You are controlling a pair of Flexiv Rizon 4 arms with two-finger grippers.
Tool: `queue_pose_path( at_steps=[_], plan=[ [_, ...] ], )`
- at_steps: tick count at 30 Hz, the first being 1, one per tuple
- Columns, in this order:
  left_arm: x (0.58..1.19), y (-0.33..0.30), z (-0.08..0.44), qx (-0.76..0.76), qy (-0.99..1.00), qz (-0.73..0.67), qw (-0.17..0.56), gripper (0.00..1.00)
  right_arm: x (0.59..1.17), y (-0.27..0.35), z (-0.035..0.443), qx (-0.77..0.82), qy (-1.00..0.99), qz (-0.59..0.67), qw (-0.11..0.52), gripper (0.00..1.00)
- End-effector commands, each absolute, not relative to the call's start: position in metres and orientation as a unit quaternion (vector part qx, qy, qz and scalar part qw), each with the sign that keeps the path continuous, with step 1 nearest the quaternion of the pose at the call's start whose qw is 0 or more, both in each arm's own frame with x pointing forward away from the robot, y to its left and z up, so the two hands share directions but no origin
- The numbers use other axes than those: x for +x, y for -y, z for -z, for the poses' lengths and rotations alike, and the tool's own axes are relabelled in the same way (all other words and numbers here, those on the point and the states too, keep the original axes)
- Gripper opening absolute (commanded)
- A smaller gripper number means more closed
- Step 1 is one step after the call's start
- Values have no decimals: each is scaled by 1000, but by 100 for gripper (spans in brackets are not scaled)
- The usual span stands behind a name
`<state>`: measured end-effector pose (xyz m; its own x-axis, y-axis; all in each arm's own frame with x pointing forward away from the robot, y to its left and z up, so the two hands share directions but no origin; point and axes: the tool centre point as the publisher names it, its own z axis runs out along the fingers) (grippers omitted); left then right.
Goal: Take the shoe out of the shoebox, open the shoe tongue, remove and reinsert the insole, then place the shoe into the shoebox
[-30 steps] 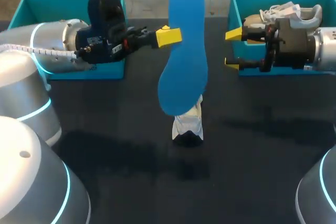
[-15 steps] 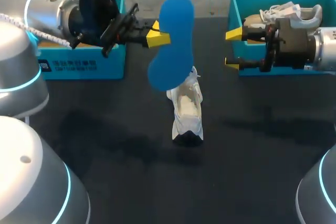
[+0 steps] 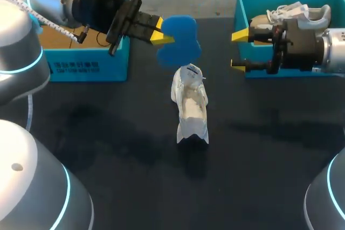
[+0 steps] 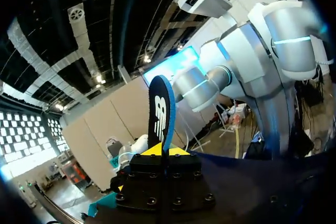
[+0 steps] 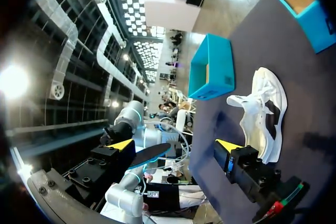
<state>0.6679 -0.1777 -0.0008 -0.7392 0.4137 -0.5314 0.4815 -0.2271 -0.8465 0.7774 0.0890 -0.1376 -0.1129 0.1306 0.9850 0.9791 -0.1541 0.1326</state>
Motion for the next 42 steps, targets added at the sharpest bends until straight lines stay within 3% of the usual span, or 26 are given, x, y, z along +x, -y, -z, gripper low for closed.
queue_pose_path(
  at_steps=[1,8,30,42],
  plan=[
    [671,178,-1,377,-618,689,21,0,778,-91,138,-537,517,538,394,100],
    [671,178,-1,377,-618,689,21,0,778,-91,138,-537,517,538,394,100],
    [676,172,51,661,-464,507,302,0,778,-91,138,-537,517,538,394,100],
    [676,172,51,661,-464,507,302,0,778,-91,138,-537,517,538,394,100]
  ],
)
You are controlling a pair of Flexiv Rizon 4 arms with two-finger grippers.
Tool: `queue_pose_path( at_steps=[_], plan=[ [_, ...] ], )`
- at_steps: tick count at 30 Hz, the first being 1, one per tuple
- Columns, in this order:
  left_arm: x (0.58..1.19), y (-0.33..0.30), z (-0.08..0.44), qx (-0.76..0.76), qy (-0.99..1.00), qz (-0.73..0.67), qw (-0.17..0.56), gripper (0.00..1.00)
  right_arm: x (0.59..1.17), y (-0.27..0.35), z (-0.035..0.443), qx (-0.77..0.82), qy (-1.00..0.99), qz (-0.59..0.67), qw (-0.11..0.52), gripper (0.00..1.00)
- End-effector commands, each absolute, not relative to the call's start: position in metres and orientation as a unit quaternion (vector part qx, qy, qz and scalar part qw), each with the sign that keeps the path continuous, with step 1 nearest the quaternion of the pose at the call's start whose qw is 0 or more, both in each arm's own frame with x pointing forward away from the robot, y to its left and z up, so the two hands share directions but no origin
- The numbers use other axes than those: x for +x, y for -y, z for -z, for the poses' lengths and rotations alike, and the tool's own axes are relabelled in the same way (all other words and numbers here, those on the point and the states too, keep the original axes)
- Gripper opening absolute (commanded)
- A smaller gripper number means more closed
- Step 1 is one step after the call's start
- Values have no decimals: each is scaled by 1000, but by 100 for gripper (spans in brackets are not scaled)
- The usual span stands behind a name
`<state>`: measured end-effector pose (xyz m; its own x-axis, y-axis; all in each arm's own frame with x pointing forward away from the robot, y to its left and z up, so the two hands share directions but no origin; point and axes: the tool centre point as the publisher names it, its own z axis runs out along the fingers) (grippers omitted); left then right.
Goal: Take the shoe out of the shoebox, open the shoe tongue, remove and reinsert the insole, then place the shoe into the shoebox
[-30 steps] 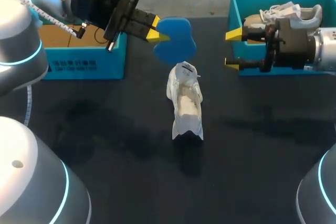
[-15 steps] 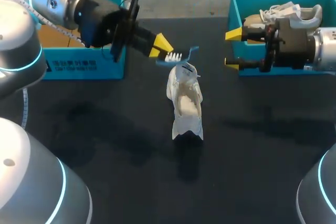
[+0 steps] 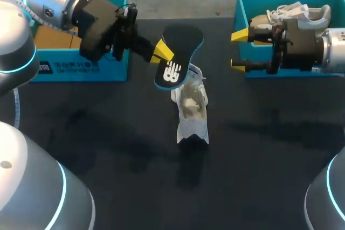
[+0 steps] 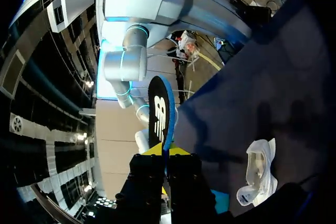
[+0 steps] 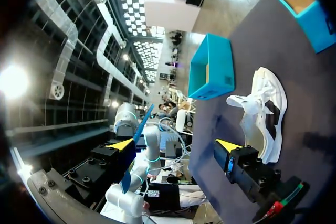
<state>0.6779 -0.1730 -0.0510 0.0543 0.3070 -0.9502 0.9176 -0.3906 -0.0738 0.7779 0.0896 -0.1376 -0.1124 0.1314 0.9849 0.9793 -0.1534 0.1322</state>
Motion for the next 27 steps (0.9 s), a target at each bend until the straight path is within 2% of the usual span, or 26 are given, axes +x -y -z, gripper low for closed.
queue_pose_path(
  at_steps=[1,8,17,27],
  plan=[
    [676,172,51,661,-464,507,302,0,778,-91,138,-537,517,538,394,100],
    [676,172,51,661,-464,507,302,0,778,-91,138,-537,517,538,394,100],
    [679,175,80,673,-421,456,402,0,778,-91,138,-537,517,538,394,100],
    [684,176,101,699,-387,393,454,0,778,-91,138,-537,517,538,394,100]
  ],
)
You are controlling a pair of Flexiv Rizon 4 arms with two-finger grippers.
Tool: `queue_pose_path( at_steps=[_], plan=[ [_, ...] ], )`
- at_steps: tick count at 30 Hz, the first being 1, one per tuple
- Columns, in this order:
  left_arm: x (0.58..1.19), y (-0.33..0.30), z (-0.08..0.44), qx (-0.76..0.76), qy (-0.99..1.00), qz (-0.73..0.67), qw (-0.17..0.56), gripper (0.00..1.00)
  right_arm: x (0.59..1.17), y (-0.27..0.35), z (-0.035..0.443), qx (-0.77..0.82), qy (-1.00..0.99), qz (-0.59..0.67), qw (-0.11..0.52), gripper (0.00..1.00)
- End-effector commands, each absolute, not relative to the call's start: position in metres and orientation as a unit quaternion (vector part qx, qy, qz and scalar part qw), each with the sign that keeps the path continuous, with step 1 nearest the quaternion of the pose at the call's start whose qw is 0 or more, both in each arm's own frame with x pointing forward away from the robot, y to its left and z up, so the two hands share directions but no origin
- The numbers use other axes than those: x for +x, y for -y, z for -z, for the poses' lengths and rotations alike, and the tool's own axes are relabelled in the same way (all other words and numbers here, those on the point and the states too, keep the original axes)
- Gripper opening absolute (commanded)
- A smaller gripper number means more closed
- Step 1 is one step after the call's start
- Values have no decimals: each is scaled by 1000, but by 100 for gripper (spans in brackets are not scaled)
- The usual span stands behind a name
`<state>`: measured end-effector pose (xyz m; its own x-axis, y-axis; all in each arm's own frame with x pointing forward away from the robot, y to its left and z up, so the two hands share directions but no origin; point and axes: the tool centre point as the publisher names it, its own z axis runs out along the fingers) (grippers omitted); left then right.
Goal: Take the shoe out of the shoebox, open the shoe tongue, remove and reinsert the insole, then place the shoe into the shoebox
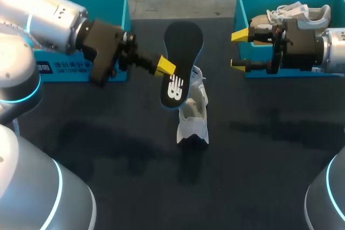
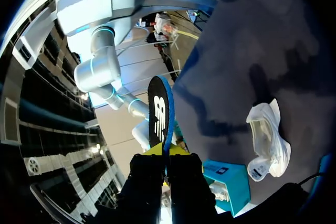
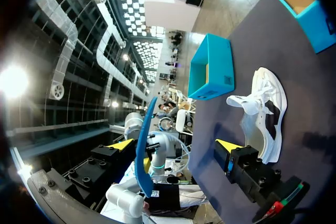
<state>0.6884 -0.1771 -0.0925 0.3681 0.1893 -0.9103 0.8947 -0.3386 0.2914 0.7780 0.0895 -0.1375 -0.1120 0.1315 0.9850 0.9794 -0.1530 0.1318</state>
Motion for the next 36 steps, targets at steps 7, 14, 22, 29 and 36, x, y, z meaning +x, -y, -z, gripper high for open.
queue_pose_path(
  at_steps=[7,14,22,29,36],
  plan=[
    [690,178,115,694,-365,398,476,0,778,-91,138,-537,517,538,394,100],
    [687,181,119,701,-348,419,460,0,778,-91,138,-537,517,538,394,100],
    [689,183,125,727,-319,413,446,0,778,-91,138,-537,517,538,394,100],
    [698,180,127,728,-319,410,449,0,778,-91,138,-537,517,538,394,100],
    [704,175,134,735,-319,397,447,0,778,-91,138,-537,517,538,394,100]
  ],
)
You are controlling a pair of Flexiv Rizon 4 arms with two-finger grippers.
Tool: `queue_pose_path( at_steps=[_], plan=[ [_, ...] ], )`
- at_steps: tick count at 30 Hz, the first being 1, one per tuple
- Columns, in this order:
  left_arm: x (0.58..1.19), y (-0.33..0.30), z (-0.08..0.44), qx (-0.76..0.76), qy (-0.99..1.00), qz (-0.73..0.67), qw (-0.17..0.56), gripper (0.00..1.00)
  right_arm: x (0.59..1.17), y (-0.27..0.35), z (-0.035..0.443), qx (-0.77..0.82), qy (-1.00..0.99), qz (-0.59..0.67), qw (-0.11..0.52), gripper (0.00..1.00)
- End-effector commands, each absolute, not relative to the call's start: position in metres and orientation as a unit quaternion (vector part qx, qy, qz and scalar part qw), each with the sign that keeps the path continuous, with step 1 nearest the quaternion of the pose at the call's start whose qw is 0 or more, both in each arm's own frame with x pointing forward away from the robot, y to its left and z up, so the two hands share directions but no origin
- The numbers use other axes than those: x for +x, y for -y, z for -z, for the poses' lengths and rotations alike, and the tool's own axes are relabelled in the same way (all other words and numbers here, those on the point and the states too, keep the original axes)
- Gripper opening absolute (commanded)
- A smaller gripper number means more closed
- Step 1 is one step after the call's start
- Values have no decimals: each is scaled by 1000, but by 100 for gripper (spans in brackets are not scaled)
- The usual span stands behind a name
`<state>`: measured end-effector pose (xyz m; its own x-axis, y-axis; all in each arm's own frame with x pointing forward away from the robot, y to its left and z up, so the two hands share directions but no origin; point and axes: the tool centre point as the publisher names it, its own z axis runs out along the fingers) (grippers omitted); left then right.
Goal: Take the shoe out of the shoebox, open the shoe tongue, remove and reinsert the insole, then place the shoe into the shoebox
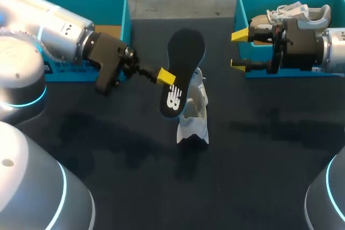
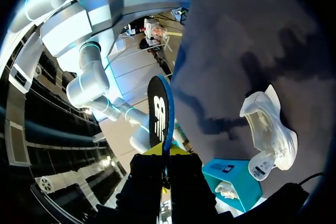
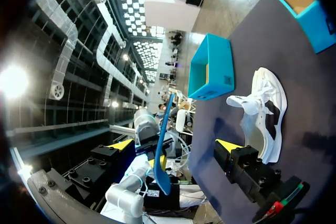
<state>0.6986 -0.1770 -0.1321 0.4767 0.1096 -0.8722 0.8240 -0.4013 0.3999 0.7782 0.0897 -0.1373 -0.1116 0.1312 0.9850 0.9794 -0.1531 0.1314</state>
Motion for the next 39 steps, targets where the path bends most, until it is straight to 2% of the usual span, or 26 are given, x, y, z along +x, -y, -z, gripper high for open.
queue_pose_path(
  at_steps=[1,20,39],
  plan=[
    [706,175,135,731,-323,398,450,0,778,-91,138,-537,517,538,394,100],
    [729,180,138,718,-336,397,463,0,779,-132,128,-549,503,554,372,100],
    [734,185,138,709,-341,397,472,0,773,-165,133,-553,479,564,384,100]
  ],
)
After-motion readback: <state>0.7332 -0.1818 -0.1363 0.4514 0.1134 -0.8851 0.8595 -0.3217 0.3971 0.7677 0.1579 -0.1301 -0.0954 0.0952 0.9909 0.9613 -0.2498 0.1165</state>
